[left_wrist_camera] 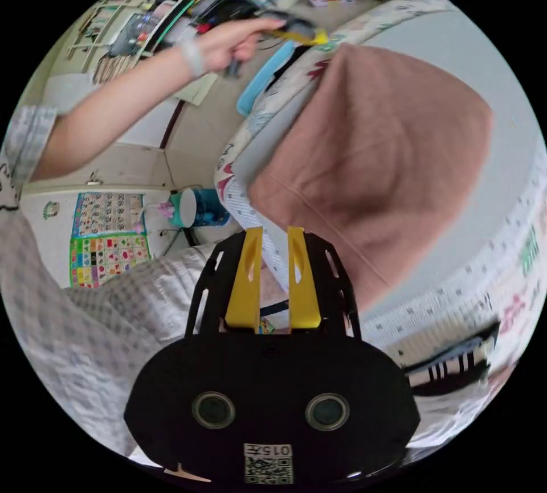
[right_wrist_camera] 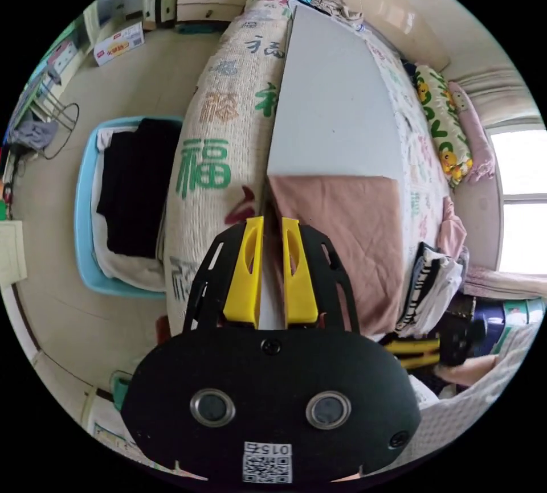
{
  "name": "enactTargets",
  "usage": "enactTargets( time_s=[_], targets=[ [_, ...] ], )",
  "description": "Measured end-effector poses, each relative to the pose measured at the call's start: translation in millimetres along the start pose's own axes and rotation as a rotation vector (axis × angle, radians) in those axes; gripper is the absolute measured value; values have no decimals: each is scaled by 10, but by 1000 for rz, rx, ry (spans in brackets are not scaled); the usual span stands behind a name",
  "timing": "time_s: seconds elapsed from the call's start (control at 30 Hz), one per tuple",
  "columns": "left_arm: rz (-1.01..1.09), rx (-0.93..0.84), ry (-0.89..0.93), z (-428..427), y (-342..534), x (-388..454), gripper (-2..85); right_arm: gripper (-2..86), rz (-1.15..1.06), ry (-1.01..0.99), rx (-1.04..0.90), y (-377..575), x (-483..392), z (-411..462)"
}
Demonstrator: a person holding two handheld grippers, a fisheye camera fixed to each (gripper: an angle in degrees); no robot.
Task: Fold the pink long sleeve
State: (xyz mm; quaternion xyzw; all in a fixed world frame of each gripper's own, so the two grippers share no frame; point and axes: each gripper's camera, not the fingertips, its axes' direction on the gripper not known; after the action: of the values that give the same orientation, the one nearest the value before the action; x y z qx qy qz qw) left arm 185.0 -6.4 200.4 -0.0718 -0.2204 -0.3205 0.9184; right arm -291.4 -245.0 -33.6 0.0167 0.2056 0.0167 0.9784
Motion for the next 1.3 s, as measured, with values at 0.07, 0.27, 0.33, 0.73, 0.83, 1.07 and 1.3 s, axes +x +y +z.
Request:
enactTargets(
  time_s=[0.07, 0.27, 0.33, 0.73, 0.83, 1.07, 1.3],
  targets=[
    [83, 18, 14, -111, 125, 313, 89, 78, -65, 72, -55, 229, -66, 168],
    [183, 15, -63, -152, 58, 793, 116, 89, -240, 201, -199, 636, -230, 920],
    [170, -15, -93, -99, -52, 810, 108, 83, -216, 145, -218, 613, -246, 1128],
    [31, -165, 61, -364, -511, 539, 18, -7, -74, -41, -234, 503, -405, 1761],
    [41, -196, 56, -348, -641, 502, 21, -2, -68, -62, -246, 501, -484, 2000],
    [94, 20, -112, -1238, -750, 532, 56, 41, -123, 59, -142, 546, -876, 2071],
    [219, 329, -175, -2197, -1640, 697, 128, 97, -247, 227, 138, 342, -1550, 1947]
  ],
)
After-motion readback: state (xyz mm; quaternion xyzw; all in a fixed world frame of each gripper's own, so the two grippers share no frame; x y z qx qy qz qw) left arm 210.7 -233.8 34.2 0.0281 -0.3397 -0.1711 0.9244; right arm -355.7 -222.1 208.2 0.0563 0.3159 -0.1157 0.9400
